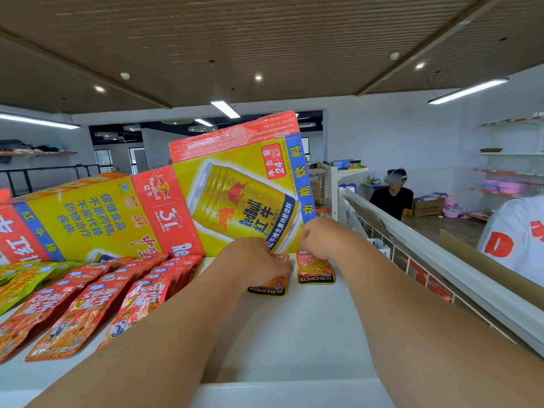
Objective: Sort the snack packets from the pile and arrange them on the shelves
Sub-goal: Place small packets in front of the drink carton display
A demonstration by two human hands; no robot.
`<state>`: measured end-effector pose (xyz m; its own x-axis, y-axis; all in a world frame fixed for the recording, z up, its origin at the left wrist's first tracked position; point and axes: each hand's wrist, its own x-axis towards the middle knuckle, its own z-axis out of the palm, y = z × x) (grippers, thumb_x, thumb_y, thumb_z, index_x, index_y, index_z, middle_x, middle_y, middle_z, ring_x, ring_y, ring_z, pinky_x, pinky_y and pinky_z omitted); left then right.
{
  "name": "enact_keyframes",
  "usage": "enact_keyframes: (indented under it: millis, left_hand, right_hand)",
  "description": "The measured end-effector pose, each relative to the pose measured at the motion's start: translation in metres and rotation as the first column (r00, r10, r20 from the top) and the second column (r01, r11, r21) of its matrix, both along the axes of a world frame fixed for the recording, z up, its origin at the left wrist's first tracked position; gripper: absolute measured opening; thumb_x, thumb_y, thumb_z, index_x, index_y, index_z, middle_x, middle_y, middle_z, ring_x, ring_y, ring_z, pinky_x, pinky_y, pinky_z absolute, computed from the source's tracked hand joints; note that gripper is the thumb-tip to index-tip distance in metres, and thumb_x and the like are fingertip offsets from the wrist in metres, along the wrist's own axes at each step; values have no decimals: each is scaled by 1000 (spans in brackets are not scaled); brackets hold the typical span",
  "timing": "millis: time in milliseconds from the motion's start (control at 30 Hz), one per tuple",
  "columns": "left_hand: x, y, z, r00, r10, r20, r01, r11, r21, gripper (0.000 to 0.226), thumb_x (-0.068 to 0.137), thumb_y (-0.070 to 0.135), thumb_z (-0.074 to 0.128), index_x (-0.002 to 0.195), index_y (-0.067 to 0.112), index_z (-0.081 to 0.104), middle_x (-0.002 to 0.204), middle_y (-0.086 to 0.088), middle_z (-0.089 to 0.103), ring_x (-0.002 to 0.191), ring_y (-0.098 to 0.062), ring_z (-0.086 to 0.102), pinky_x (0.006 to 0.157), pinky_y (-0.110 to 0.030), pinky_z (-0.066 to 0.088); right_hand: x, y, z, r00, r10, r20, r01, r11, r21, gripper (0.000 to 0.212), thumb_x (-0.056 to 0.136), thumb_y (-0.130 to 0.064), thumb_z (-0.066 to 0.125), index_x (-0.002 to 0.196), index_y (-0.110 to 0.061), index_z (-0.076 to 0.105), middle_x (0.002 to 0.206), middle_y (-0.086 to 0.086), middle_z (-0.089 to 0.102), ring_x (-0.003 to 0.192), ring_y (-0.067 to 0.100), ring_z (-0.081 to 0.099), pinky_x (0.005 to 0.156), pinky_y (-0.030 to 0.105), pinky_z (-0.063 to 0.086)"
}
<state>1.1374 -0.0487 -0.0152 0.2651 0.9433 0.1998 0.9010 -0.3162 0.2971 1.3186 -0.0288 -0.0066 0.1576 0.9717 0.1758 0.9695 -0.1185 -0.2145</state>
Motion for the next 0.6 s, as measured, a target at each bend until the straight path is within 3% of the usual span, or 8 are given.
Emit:
enact_keyframes:
  millis: [133, 367, 500, 600]
  left_hand:
    - [2, 1, -4, 1000, 25, -8, -25, 1000, 7, 50, 69, 69, 62, 94, 27, 69, 83, 3, 70, 78, -15, 66, 77, -35, 60]
    - [2, 4, -4, 999, 28, -15, -28, 1000, 6, 45, 72, 64, 63, 91, 24, 69, 83, 2, 68, 78, -16, 65, 72, -31, 58]
    - [3, 3, -2, 999, 31, -31, -31, 999, 13, 41, 76, 60, 64, 95, 24, 68, 88, 1, 67, 83, -16, 64, 73, -30, 55]
    - [3, 3, -2, 999, 26, -30, -26, 1000, 14, 40, 76, 60, 64, 96, 25, 67, 89, 2, 67, 84, -16, 64, 75, -31, 56]
  right_hand:
    - [-1, -1, 0, 1000, 5, -16, -5, 1000, -7, 22, 91, -20, 52, 105, -16, 68, 106, 8, 63, 96, 25, 64, 80, 35, 54]
    - [-1, -2, 0, 999, -4, -45, 4, 1000, 1, 22, 90, -22, 52, 104, -16, 68, 106, 10, 62, 95, 27, 64, 74, 33, 51]
    - [-2, -3, 0, 999, -15, -42, 15, 1000, -3, 30, 88, -24, 53, 115, -18, 66, 119, 12, 58, 107, 31, 57, 94, 43, 51]
    - [-2, -3, 0, 1000, -13, -23, 13, 1000, -7, 28, 89, -23, 53, 114, -17, 66, 118, 12, 58, 106, 30, 56, 97, 44, 49]
